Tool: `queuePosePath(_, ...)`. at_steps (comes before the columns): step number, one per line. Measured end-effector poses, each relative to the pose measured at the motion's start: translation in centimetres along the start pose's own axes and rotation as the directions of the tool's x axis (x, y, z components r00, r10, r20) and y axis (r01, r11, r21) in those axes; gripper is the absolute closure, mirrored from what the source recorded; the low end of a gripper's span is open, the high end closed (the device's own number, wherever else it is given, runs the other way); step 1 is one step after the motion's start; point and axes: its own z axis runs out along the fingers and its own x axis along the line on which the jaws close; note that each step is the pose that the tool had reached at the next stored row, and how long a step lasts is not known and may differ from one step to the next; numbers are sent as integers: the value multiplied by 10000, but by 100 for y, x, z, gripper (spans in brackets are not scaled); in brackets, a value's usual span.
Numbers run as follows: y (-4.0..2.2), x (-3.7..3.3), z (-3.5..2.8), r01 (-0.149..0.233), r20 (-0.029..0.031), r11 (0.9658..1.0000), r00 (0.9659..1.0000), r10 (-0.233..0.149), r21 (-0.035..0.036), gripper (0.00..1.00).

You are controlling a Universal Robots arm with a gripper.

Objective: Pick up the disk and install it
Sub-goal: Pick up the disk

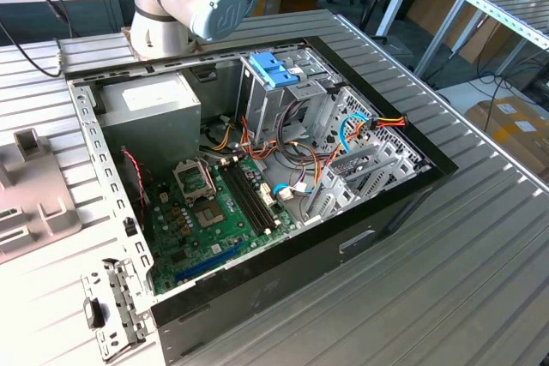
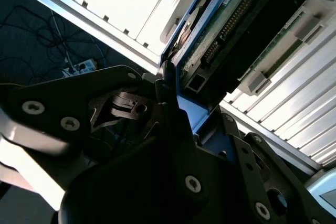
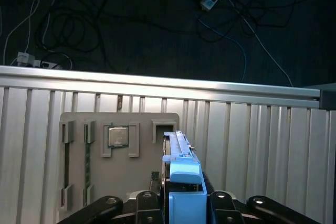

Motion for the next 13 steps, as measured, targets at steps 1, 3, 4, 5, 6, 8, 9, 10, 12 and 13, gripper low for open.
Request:
queuePosePath(1,1,-1,-13,0,0,10000,10000,0,1,63)
queuePosePath(3,2,-2,-40,0,0,10000,10000,0,0,63)
queuePosePath(4,2,-2,-46,0,0,10000,10000,0,0,63)
queuePosePath(5,3,-3,-58,0,0,10000,10000,0,1,63)
queuePosePath(6,3,-3,-67,0,0,10000,10000,0,1,63)
queuePosePath(8,4,-4,-90,0,0,10000,10000,0,0,63)
queuePosePath(9,4,-5,-98,0,0,10000,10000,0,1,63)
queuePosePath(10,5,-5,-109,0,0,10000,10000,0,1,63)
queuePosePath(12,6,-6,-135,1,0,10000,10000,-1,2,63)
queuePosePath(13,6,-7,-143,0,0,10000,10000,0,2,63)
